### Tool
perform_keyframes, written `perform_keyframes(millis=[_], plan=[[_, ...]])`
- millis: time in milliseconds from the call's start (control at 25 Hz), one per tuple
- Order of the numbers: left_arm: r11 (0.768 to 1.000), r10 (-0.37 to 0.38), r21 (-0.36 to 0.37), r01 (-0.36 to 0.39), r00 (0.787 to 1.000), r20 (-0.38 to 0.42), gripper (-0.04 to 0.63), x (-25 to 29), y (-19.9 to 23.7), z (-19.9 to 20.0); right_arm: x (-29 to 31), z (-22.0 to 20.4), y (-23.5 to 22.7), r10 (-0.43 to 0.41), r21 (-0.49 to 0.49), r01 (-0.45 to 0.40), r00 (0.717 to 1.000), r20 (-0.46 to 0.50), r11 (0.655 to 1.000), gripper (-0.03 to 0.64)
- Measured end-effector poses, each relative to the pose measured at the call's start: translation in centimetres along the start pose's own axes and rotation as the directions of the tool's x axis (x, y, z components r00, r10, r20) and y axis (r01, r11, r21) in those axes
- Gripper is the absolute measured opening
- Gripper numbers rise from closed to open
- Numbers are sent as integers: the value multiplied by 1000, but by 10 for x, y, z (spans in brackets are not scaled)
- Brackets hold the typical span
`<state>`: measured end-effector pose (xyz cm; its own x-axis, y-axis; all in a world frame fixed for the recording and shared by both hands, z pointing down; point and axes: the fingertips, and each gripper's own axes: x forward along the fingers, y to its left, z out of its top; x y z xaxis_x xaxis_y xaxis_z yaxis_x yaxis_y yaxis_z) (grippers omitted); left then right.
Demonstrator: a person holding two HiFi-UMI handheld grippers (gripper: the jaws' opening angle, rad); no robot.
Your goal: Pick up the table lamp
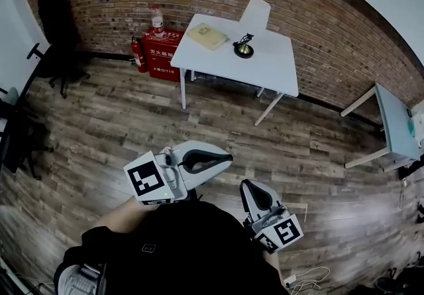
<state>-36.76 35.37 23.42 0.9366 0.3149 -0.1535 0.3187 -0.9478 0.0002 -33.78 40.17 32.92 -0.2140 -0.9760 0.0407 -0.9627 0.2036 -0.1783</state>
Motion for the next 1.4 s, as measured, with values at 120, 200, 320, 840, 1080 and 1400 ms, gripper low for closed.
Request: perform_keyframes(millis=[120,200,320,840,1080,1400], plan=[[998,-7,-57,5,1000,-31,6,16,10,-12,-2,-7,-14,12,28,-11,1000,-12,1000,14],[998,25,-55,-29,997,-71,6,26,26,-22,-5,-12,-29,7,48,-6,1000,-14,999,14],[997,70,-34,-74,991,-110,6,36,61,-28,-5,-19,-57,-14,88,15,1000,-18,996,14],[960,256,-95,-263,963,-80,6,123,304,-45,68,25,-269,-124,107,136,987,-105,985,14],[966,237,-82,-247,964,-117,6,211,369,-60,115,62,-362,-104,83,106,994,-23,991,14],[937,327,-51,-345,920,-218,6,272,419,-97,174,59,-444,81,135,-76,996,-30,988,14]])
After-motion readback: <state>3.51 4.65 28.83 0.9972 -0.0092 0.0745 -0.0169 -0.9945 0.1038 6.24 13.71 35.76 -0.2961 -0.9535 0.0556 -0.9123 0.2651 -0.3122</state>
